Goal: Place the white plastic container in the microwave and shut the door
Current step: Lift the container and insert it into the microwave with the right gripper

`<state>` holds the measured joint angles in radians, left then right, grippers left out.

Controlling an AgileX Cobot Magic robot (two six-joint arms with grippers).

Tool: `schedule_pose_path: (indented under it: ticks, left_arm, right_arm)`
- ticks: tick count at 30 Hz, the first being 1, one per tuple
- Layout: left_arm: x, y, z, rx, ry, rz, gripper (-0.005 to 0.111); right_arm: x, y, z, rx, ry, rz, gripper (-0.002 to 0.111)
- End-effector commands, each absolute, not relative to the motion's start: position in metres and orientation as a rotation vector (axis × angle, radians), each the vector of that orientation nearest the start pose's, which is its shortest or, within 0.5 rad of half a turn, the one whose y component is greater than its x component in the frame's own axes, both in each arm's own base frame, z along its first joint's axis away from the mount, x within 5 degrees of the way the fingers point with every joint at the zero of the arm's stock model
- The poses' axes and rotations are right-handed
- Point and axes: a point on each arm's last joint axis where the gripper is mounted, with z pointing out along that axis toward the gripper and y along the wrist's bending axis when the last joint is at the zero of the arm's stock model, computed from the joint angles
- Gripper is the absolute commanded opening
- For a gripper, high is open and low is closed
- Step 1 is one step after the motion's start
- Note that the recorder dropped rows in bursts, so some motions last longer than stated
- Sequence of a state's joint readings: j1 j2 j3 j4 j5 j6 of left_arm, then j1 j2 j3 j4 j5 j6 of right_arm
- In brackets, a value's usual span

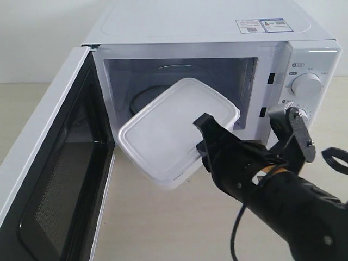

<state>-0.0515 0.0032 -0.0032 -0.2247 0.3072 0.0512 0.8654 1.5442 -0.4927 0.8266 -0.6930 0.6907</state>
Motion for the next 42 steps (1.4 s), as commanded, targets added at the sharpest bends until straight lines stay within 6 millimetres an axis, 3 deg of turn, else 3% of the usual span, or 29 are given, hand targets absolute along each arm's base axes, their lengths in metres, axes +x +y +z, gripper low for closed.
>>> schedule_pose_path:
  ticks: [1,5,9,24,34,42]
  left_arm:
    - [0.054,-0.009,0.186,-0.052,1.786,-0.212,0.004]
    - [0.054,-0.009,0.186,-0.052,1.786,-0.212,0.004]
    - [0.054,-0.009,0.186,-0.052,1.786,-0.212,0.004]
    - [0.054,-0.010,0.186,-0.033,1.787,-0.227,0.004]
    - [0.054,-0.010,0.186,-0.033,1.787,-0.227,0.004]
    - [0.054,-0.010,0.186,-0.033,1.787,-0.227,0.004]
  right_arm:
    - [0.222,0.190,0.169,0.916,1.899,0.917,0.000]
    - [0.240,0.208,0.161,0.969,1.851,0.941,0.000]
    - [0.256,0.219,0.166,0.983,1.776,0.974,0.000]
    - [0.318,0.191,0.188,1.128,1.671,0.969,0.000]
    - [0.362,0.214,0.174,1.194,1.602,1.007,0.000]
    - [0.373,0.220,0.169,1.210,1.577,1.017,0.005]
